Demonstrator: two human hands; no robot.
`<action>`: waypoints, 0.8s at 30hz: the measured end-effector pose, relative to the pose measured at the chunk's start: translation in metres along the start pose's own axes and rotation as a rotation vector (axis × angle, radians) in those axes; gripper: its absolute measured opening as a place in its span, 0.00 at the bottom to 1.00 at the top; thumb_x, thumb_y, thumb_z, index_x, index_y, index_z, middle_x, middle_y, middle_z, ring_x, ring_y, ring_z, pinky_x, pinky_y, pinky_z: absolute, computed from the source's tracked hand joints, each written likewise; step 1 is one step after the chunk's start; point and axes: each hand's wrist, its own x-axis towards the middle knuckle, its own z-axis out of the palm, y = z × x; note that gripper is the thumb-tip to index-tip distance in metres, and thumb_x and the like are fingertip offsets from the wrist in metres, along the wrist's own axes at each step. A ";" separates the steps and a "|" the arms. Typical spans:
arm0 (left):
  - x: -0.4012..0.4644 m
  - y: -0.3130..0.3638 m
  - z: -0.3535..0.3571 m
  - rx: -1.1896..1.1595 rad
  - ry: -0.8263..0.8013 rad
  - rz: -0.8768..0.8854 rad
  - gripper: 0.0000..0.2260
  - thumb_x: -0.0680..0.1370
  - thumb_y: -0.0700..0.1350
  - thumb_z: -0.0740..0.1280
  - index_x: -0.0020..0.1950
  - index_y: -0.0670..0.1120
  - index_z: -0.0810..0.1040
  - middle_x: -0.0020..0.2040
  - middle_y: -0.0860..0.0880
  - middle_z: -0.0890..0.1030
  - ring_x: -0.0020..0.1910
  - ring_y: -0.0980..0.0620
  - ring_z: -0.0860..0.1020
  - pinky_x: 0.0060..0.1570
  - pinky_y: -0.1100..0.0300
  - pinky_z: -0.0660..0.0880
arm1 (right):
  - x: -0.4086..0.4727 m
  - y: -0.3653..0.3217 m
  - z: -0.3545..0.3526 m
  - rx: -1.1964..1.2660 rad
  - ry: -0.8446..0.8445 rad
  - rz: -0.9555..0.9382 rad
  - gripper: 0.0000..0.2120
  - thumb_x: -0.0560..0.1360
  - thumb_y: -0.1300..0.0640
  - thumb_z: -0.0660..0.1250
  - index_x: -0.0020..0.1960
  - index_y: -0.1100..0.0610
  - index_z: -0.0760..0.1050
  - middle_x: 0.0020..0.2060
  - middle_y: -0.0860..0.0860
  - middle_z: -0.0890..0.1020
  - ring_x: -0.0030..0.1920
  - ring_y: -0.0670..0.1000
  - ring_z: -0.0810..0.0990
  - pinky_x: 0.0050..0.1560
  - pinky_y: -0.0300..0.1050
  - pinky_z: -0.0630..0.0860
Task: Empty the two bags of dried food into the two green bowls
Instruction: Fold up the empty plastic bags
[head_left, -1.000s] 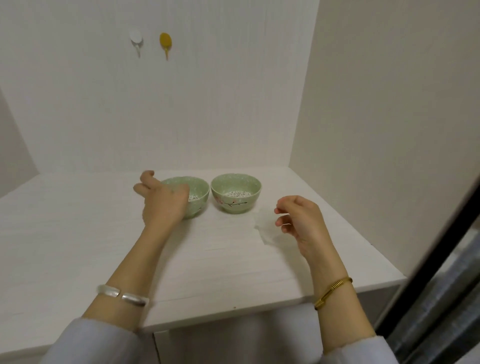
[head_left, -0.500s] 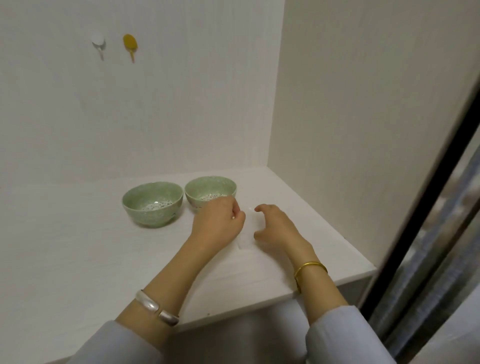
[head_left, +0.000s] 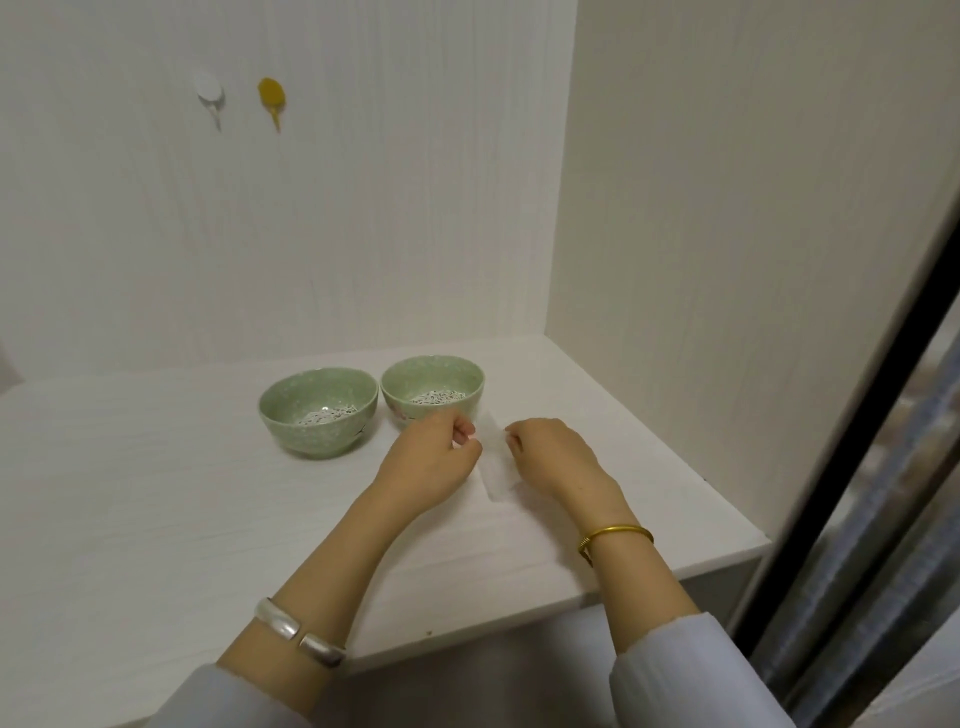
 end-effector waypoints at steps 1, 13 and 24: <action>0.001 -0.001 -0.001 -0.051 -0.002 -0.032 0.15 0.74 0.42 0.62 0.60 0.43 0.72 0.55 0.49 0.75 0.50 0.49 0.75 0.51 0.57 0.70 | -0.003 -0.004 -0.006 0.023 0.030 -0.041 0.16 0.76 0.63 0.53 0.30 0.55 0.61 0.30 0.50 0.68 0.38 0.56 0.68 0.28 0.43 0.58; 0.000 -0.003 -0.024 -0.980 0.057 -0.092 0.13 0.72 0.40 0.69 0.56 0.44 0.76 0.37 0.54 0.84 0.36 0.59 0.82 0.42 0.63 0.74 | -0.028 -0.036 -0.038 0.742 0.002 -0.262 0.14 0.80 0.59 0.54 0.53 0.58 0.78 0.49 0.56 0.82 0.48 0.55 0.80 0.53 0.47 0.75; -0.009 0.000 -0.040 -0.998 0.124 -0.008 0.05 0.72 0.37 0.69 0.44 0.45 0.78 0.37 0.48 0.82 0.36 0.51 0.80 0.42 0.57 0.76 | -0.029 -0.040 -0.029 1.046 0.051 -0.163 0.09 0.74 0.64 0.65 0.37 0.57 0.79 0.34 0.57 0.79 0.35 0.53 0.77 0.41 0.44 0.75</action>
